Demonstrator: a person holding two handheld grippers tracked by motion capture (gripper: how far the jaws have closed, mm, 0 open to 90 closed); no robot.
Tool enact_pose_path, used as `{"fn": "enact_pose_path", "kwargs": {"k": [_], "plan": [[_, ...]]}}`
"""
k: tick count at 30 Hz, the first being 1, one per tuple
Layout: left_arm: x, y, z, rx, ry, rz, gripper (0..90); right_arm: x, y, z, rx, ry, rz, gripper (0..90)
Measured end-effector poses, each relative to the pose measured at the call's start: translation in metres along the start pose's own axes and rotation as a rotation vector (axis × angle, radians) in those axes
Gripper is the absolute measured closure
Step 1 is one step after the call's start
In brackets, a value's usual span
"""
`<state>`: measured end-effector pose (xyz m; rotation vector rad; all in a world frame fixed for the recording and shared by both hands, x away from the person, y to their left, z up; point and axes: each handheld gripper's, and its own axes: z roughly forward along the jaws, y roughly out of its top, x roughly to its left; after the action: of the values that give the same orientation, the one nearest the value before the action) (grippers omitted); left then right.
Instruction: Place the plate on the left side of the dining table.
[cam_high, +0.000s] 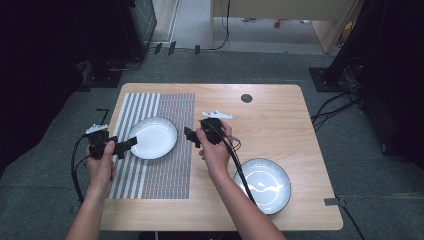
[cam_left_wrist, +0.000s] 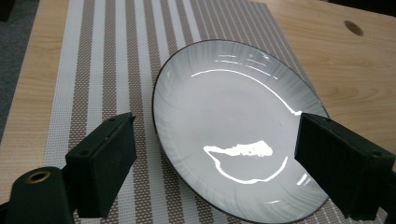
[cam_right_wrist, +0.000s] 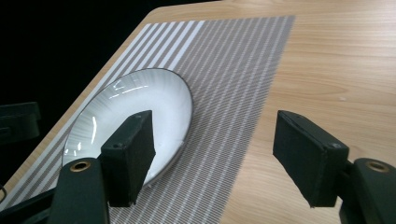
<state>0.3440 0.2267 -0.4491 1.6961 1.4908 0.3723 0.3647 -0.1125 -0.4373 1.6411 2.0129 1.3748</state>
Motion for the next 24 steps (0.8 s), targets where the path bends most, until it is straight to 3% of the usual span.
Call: {"fn": "enact_pose_path", "kwargs": {"k": [11, 24], "plan": [[-0.016, -0.006, -0.019, -0.04, -0.032, 0.029, 12.7, -0.026, -0.004, -0.046, -0.024, -0.022, -0.019, 28.1], [-0.029, -0.015, -0.031, -0.043, -0.05, 0.058, 12.7, -0.054, -0.012, -0.092, -0.065, -0.068, -0.024, 27.2]]}}
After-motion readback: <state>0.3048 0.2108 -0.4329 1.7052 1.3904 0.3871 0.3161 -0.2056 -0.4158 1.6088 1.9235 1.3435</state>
